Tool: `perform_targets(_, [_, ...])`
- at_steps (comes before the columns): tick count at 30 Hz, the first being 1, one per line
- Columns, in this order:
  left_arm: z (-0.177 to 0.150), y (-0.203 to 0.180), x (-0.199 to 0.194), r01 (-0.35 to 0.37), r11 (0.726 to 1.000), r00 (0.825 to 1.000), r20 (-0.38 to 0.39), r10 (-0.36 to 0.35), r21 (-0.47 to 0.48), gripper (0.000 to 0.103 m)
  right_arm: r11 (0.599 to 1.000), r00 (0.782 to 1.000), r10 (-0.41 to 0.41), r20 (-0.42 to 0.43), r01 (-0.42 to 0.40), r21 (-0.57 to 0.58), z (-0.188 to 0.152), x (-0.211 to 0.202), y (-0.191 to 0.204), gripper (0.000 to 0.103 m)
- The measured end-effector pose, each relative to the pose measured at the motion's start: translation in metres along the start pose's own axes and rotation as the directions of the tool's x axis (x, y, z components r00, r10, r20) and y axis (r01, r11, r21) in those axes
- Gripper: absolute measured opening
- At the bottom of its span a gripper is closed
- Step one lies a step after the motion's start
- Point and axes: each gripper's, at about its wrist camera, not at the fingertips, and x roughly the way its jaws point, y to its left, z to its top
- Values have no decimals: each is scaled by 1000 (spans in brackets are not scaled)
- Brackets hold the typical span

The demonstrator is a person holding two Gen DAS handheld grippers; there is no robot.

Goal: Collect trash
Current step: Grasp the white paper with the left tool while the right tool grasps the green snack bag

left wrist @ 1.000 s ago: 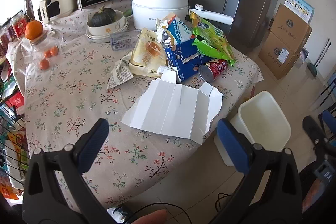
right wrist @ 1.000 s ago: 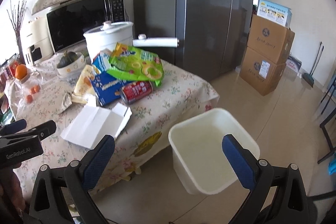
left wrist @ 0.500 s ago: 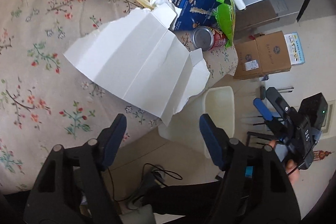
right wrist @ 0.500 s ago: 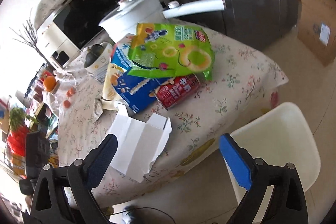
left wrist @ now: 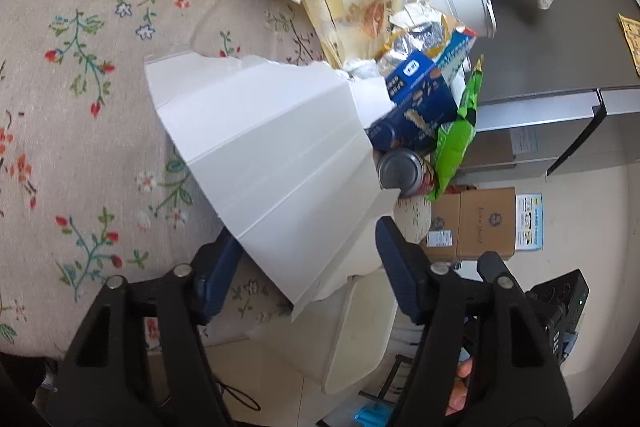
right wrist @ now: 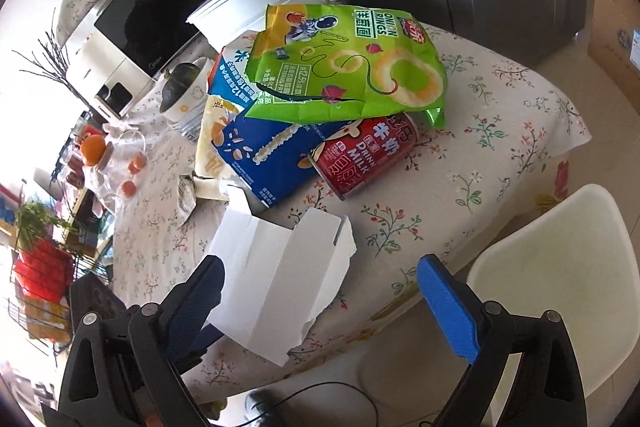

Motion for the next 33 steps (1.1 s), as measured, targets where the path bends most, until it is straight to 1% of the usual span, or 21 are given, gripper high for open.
perform_targets(2, [8,4,-2,-13,1000,1000,26,13,-26,34,1000,1000,17,23,-17,3,10,-2,-1,94])
perform_targets(3, [12,6,-4,-15,999,999,34,16,-38,26,1000,999,23,35,-23,1,15,-3,-1,93])
perform_targets(5, [19,13,-7,8,999,998,63,-6,-42,19,999,997,-23,77,27,-46,29,-6,4,91])
perform_targets(7, [21,8,-13,39,999,995,92,-37,-19,15,973,983,-103,154,132,-192,39,-8,24,91])
perform_targets(9, [26,5,-21,73,997,992,102,-74,7,12,876,951,-195,240,279,-393,44,2,49,91])
perform_targets(10, [28,5,-24,86,996,991,105,-87,19,10,829,942,-218,257,318,-459,45,10,56,91])
perform_targets(11, [29,5,-25,94,995,990,105,-96,23,9,798,939,-231,255,333,-503,47,19,59,91])
perform_targets(14, [33,1,-30,93,995,989,111,-97,42,7,732,931,-269,249,365,-576,50,41,58,91])
perform_targets(16, [28,-8,-31,68,993,989,126,-80,96,6,651,911,-298,286,413,-636,46,53,63,91])
perform_targets(19, [26,-20,-31,38,984,987,150,-65,173,4,563,882,-338,328,469,-680,46,68,65,90])
perform_targets(20, [26,-23,-34,28,981,986,155,-59,193,4,526,866,-362,345,495,-692,47,75,66,90])
perform_targets(21, [26,-25,-35,19,978,985,161,-54,210,4,498,853,-380,358,515,-698,48,80,65,87])
perform_targets(23, [26,-29,-40,-10,969,983,182,-37,249,3,450,829,-411,378,546,-707,51,91,62,74])
perform_targets(24, [27,-31,-42,-22,964,981,190,-30,265,3,449,827,-417,377,548,-706,52,93,60,60])
perform_targets(25, [28,-32,-42,-29,961,980,196,-26,274,3,451,822,-427,377,555,-699,55,96,57,40])
perform_targets(26, [29,-32,-43,-34,959,979,201,-24,281,3,452,813,-439,382,567,-689,57,97,55,33])
perform_targets(27, [30,-34,-43,-42,956,979,204,-18,290,3,452,808,-443,389,576,-681,59,96,54,23])
perform_targets(28, [29,-35,-43,-53,953,978,207,-10,299,3,460,810,-437,391,575,-677,61,94,53,13])
perform_targets(30, [29,-38,-46,-60,946,977,213,-10,317,2,486,814,-424,397,574,-659,63,85,51,8])
perform_targets(31, [29,-41,-49,-65,940,975,220,-11,334,2,512,824,-406,394,563,-649,66,77,51,7])
perform_targets(33, [26,-49,-57,-79,923,969,247,-18,377,1,551,834,-385,395,551,-627,70,62,51,5])
